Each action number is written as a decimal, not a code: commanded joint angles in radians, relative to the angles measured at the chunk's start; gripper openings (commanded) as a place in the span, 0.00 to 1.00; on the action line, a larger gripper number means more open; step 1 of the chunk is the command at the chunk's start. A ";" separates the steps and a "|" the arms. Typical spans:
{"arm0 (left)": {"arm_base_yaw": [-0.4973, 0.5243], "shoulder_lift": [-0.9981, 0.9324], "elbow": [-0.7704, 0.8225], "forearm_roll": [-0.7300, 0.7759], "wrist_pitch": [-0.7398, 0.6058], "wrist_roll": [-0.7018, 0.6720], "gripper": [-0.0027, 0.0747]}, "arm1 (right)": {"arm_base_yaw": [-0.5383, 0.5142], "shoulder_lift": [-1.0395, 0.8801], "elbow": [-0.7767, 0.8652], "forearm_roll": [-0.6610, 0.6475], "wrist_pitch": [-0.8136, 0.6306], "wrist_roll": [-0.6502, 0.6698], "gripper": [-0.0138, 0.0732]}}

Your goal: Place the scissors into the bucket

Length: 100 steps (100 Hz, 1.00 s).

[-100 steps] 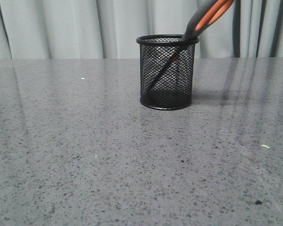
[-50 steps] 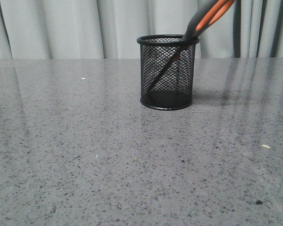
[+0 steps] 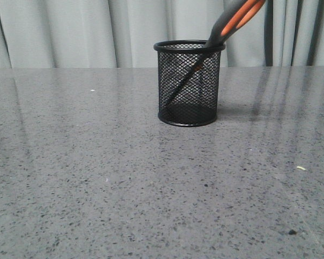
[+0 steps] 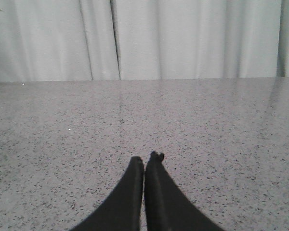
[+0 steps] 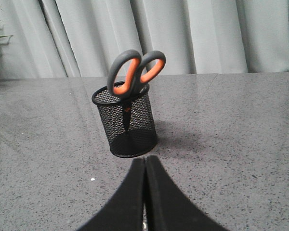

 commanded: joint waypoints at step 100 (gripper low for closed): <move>-0.018 -0.026 0.041 0.000 -0.055 -0.012 0.01 | 0.002 0.009 -0.005 -0.076 -0.097 -0.002 0.08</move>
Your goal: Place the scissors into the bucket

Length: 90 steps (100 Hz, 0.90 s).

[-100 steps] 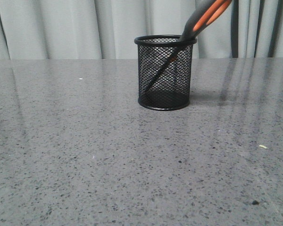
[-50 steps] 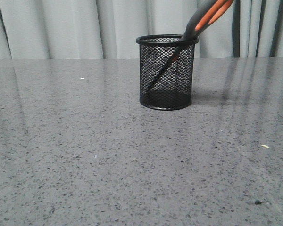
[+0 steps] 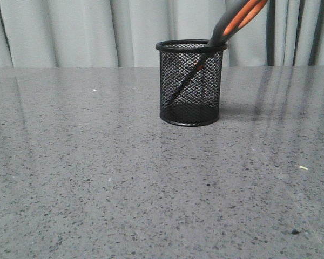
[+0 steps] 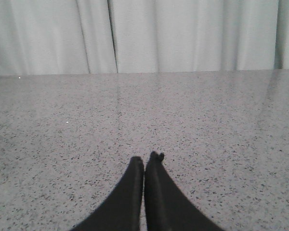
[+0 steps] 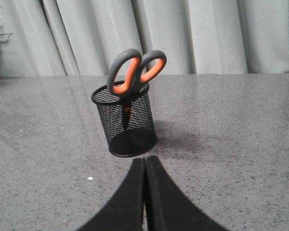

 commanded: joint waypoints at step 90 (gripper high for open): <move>-0.007 -0.026 0.041 -0.001 -0.077 -0.012 0.01 | -0.250 -0.071 0.220 -0.275 -0.214 -0.002 0.08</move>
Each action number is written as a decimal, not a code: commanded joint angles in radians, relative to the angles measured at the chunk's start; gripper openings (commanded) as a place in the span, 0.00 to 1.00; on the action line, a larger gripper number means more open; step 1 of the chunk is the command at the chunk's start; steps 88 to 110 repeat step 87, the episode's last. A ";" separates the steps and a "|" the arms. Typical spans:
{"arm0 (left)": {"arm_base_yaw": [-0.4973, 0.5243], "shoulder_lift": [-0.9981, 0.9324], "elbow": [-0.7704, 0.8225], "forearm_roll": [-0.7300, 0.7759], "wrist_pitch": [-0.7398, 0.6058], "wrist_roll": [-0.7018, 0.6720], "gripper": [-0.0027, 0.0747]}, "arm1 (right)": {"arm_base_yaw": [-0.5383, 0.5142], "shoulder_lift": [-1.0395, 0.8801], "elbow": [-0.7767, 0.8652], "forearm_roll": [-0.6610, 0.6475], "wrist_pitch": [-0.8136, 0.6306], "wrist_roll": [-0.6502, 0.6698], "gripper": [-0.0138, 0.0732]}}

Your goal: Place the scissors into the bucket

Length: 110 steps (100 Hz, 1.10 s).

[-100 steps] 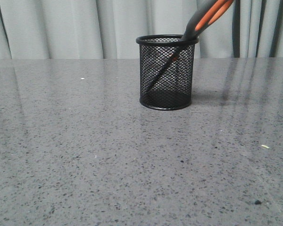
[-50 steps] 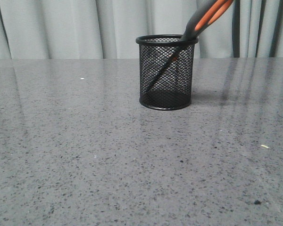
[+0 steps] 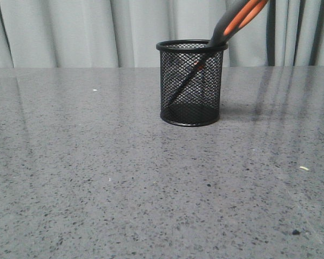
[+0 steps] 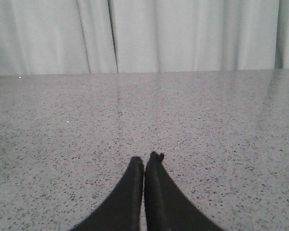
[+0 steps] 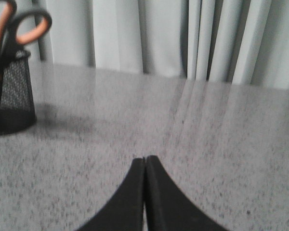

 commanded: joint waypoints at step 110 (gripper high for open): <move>-0.007 -0.026 0.041 -0.001 -0.077 -0.012 0.01 | -0.007 -0.024 0.005 -0.031 -0.021 -0.002 0.08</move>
